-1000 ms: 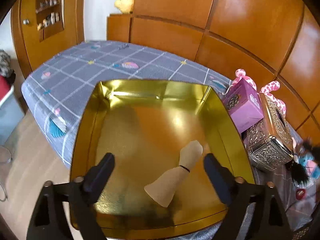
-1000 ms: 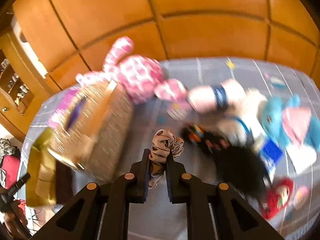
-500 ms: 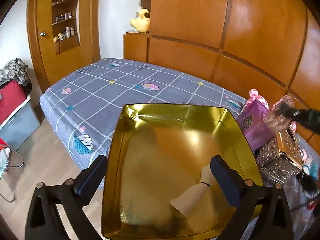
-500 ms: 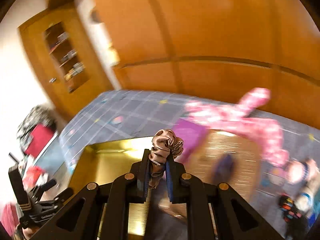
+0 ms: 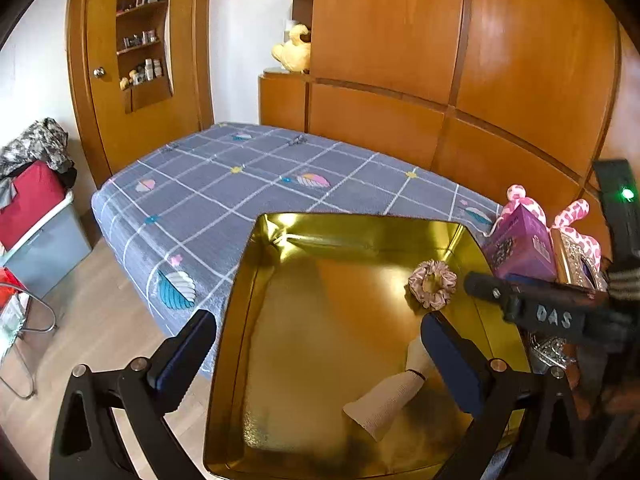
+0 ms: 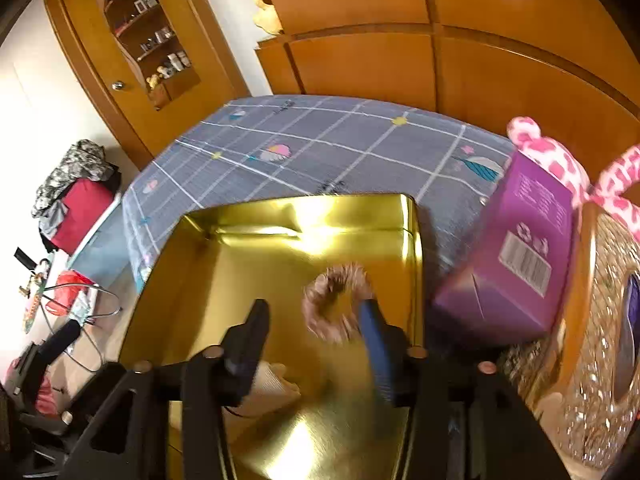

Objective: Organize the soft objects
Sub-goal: 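Lower the brown scrunchie into the gold tray and open the right tool, then move both tools back over the remaining toys on the bed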

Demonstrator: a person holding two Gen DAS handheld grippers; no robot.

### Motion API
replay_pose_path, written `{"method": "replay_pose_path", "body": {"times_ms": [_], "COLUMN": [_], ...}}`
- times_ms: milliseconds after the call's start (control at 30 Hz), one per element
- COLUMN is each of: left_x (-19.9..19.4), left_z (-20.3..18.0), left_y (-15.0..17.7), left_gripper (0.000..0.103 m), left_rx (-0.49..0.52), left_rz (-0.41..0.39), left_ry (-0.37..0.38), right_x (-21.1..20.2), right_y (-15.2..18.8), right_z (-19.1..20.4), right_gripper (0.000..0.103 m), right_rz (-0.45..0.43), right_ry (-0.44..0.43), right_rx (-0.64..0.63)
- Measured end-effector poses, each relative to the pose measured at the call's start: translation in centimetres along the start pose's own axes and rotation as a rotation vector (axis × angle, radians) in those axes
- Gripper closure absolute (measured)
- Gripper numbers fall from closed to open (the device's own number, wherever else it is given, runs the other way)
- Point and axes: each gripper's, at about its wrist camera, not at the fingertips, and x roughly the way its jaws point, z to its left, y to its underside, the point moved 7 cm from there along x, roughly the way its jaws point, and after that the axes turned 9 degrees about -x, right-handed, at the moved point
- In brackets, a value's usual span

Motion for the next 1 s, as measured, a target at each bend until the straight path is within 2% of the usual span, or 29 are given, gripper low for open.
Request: {"method": "replay_pose_path", "body": {"times_ms": [67,200,300,433,533,667,733,833,900,1000], "left_x": [-0.6,-1.7,-2.5,-3.4,-3.9,-3.9,-3.9,-4.1,-3.9,-4.2], "left_z": [-0.1,-0.5,-1.2,-2.2,-3.1,-3.9,-4.4,-5.0,-6.1,-7.4], "left_y": [-0.2,-0.5,-0.6,-0.3,0.0,1.0,1.7,2.5,3.3,4.2], "left_gripper": [0.0,0.0,0.0,0.0,0.0,0.0,0.0,0.0,0.0,0.0], "left_rx": [0.006,0.022,0.037,0.058,0.065,0.081,0.08,0.081,0.128,0.189], "left_rz": [-0.034,-0.088,-0.117,-0.145,-0.146,-0.128,-0.1,-0.094,-0.064,-0.077], "left_ry": [-0.01,-0.019,-0.012,-0.006,0.024,0.032,0.053,0.056,0.075,0.084], "right_x": [-0.5,-2.8,-6.2,-9.6,-10.3,-10.8,-11.5,-13.1,-13.9,-14.4], "right_y": [0.7,1.1,1.2,2.0,3.4,5.3,6.6,8.2,9.2,10.9], "right_z": [-0.1,-0.2,0.1,0.3,0.0,-0.7,-1.7,-3.8,-5.3,-7.3], "right_gripper": [0.038,0.038,0.038,0.038,0.037,0.037,0.037,0.035,0.035,0.035], "right_rz": [-0.006,-0.061,-0.19,-0.296,-0.29,-0.255,-0.266,-0.3,-0.295,-0.266], "right_ry": [0.025,0.125,0.2,0.29,0.319,0.298,0.284,0.317,0.337,0.353], "right_rx": [-0.008,-0.034,-0.073,-0.105,-0.089,-0.057,-0.006,0.061,0.11,0.17]}}
